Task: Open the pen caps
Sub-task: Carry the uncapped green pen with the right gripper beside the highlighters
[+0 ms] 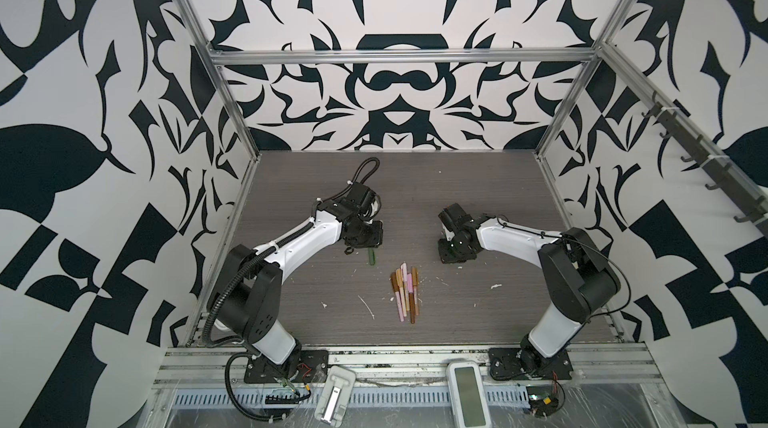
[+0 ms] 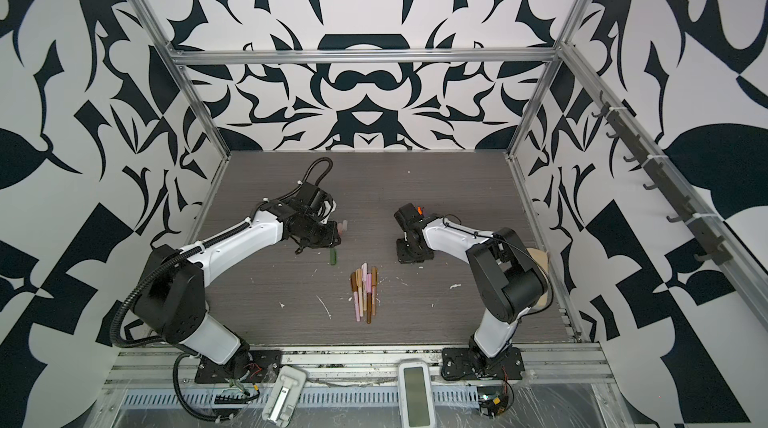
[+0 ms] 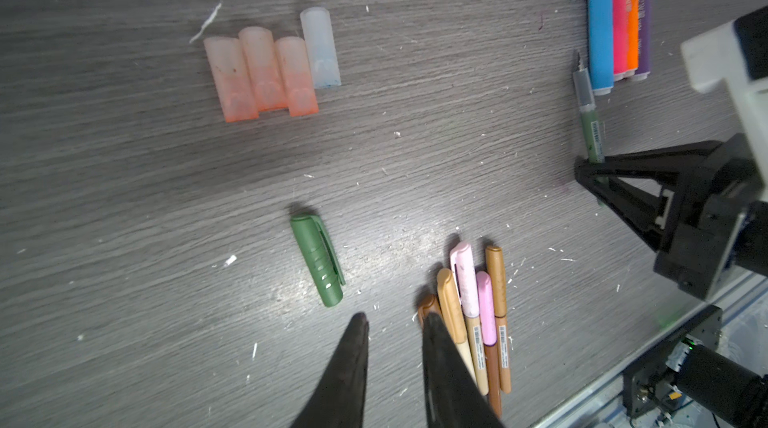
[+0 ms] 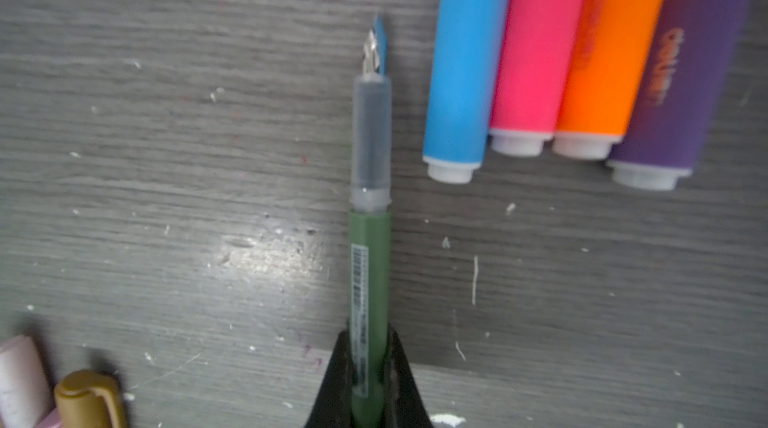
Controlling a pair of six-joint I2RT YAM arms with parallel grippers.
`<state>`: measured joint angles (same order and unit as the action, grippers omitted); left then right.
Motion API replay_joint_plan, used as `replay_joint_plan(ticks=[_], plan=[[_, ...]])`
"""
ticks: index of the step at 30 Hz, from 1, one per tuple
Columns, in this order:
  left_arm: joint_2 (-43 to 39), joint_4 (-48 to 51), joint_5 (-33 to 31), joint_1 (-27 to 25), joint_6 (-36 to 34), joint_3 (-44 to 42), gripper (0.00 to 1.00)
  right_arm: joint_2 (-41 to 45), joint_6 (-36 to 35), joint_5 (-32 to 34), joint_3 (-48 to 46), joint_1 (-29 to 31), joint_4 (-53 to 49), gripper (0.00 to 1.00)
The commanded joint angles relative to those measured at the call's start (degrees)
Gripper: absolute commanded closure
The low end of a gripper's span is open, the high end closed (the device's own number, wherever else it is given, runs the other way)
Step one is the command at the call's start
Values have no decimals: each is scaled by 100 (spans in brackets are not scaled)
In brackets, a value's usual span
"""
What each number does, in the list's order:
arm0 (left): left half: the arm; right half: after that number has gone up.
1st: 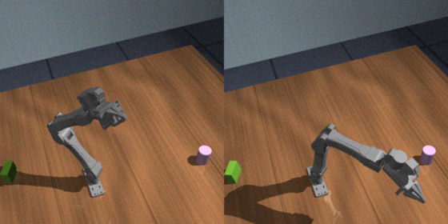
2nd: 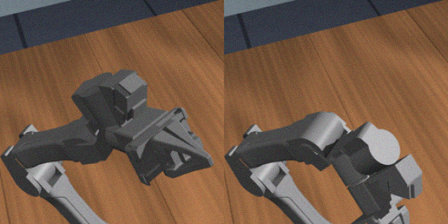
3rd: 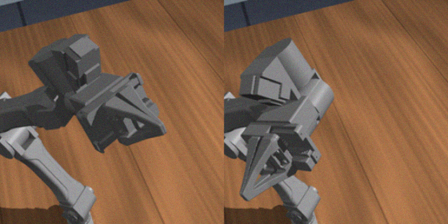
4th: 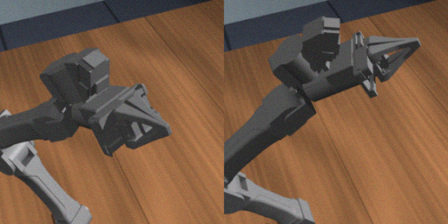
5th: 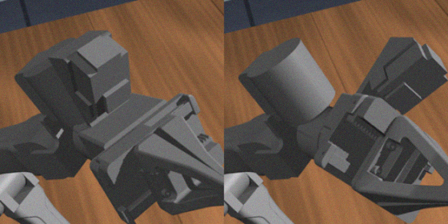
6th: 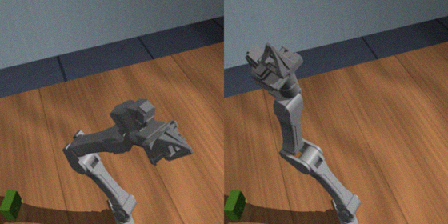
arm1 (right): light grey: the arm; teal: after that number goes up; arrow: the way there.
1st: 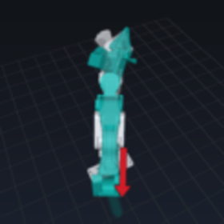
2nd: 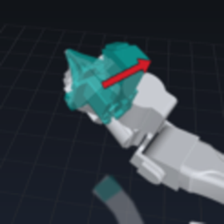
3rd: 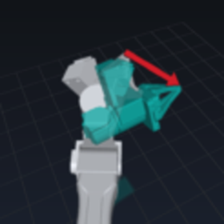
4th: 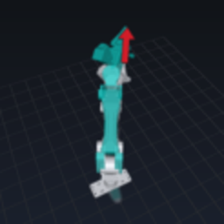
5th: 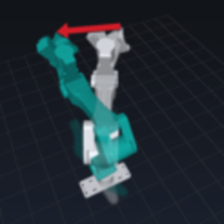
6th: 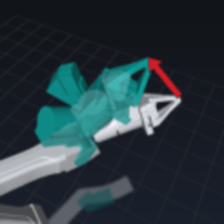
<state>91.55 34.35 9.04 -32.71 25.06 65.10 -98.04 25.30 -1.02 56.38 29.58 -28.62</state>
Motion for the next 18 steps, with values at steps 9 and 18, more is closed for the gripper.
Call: replay_joint_plan(ticks=[9, 18], plan=[[-124, 18, 60, -17, -27, -94, 72, 4, -65, 67, 174, -49, -13, 82], [-135, 6, 82, -16, -27, -118, 72, 35, -67, 31, 135, -49, -10, 77]])
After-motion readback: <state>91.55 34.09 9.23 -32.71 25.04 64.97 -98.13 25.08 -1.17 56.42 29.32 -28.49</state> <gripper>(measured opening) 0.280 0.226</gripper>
